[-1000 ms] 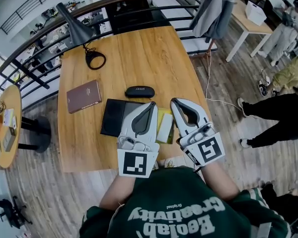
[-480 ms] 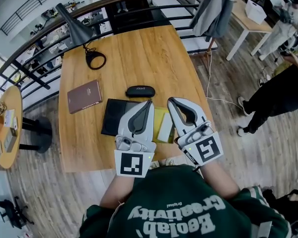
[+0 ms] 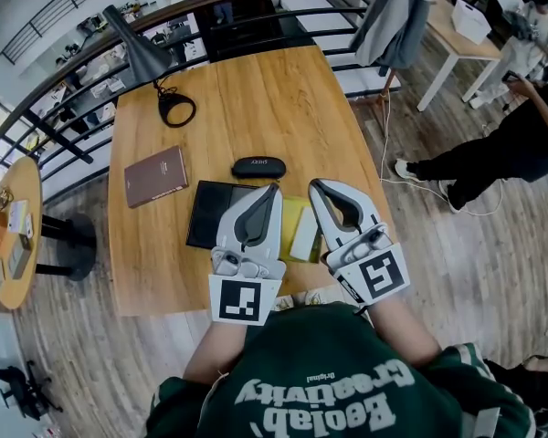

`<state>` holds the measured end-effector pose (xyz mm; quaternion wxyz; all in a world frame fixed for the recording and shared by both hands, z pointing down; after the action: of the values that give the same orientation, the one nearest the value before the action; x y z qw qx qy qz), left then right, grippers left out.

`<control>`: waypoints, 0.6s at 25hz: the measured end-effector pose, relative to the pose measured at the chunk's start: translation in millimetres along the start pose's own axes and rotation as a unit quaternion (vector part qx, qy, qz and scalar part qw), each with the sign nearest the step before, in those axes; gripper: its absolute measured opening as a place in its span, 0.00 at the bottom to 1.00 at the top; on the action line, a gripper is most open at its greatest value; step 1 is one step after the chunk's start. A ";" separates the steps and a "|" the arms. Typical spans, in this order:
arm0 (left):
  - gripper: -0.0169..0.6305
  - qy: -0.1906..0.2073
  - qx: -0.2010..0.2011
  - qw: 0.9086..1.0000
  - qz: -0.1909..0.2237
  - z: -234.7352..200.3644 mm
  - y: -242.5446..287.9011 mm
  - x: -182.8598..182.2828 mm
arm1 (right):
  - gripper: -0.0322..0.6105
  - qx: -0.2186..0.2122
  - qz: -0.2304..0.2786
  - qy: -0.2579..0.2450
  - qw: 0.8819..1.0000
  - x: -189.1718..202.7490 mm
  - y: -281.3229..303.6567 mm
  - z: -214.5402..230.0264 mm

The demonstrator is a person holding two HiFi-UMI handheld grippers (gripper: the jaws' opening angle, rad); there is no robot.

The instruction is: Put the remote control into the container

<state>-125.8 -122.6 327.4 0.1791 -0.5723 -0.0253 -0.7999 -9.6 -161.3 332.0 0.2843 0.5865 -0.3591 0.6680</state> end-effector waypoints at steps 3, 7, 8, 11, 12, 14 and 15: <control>0.02 0.007 0.002 1.000 -0.001 -0.7 0.3 0.1 | 0.07 0.003 -0.001 0.000 1.000 0.7 -1.6 0.5; 0.02 0.001 -0.001 1.000 -0.001 -1.8 0.7 0.7 | 0.07 0.001 -0.003 0.000 1.000 2.0 -3.0 -0.6; 0.02 -0.001 -0.001 1.000 0.000 -1.7 0.8 0.7 | 0.07 0.000 -0.004 0.000 1.000 2.6 -3.2 -1.1; 0.02 0.000 0.002 1.000 0.000 -1.1 1.2 0.7 | 0.07 0.001 -0.006 0.002 1.000 3.5 -4.1 -1.3; 0.02 0.000 0.002 1.000 0.000 -0.7 1.3 0.8 | 0.07 0.002 -0.007 0.004 1.000 3.6 -4.5 -1.0; 0.02 0.000 0.004 1.000 -0.002 0.4 1.1 1.5 | 0.07 0.004 -0.007 0.006 1.000 3.6 -5.1 -0.3; 0.02 0.001 0.006 1.000 -0.003 0.8 1.0 1.9 | 0.07 0.004 -0.006 0.006 1.000 3.3 -5.0 -0.3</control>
<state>-125.3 -123.8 329.2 0.1801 -0.5701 -0.0316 -0.8010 -6.3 -158.3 336.0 0.2881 0.5861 -0.3506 0.6712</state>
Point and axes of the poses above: the fingertips, and each gripper's own axes: y forward along the fingers, z to its right, x out of its underside, the point moved 6 cm from there along -y, backward along the fingers, and after that the axes turned 10 degrees about y, right-handed, at the moved point
